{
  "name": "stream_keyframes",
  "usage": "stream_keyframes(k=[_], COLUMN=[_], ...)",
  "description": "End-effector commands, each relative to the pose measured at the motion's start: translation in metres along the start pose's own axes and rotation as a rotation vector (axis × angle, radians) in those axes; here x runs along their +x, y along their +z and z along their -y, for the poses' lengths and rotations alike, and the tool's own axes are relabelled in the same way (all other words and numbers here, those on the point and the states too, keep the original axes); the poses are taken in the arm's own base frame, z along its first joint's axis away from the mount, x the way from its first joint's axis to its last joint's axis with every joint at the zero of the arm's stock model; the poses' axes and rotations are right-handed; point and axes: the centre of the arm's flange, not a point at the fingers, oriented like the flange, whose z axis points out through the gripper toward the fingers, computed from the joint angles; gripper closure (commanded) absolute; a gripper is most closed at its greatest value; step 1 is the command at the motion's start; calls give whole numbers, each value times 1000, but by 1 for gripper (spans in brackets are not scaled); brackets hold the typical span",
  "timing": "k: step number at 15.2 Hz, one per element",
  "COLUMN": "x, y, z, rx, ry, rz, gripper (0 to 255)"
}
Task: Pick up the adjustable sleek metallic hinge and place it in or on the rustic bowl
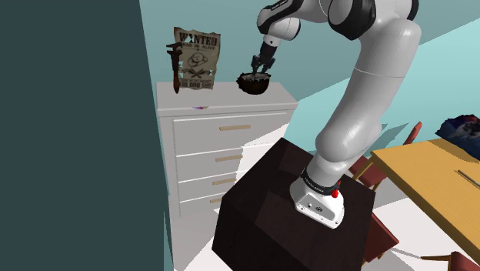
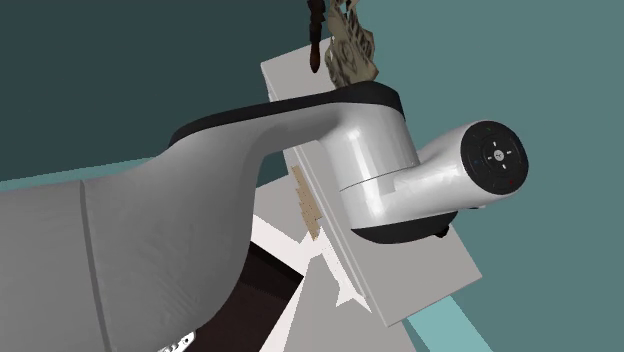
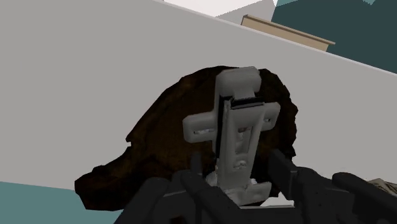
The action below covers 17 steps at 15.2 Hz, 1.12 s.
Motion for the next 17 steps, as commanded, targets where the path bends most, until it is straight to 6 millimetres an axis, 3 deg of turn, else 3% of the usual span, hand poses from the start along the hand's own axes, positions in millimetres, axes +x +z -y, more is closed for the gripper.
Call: stream_keyframes(k=[1,5,9,17], x=[0,0,0,0], y=[0,0,-50,-50], z=[0,0,0,0], rx=[0,0,0,0], ry=[0,0,0,0], rz=[0,0,0,0], gripper=[0,0,0,0])
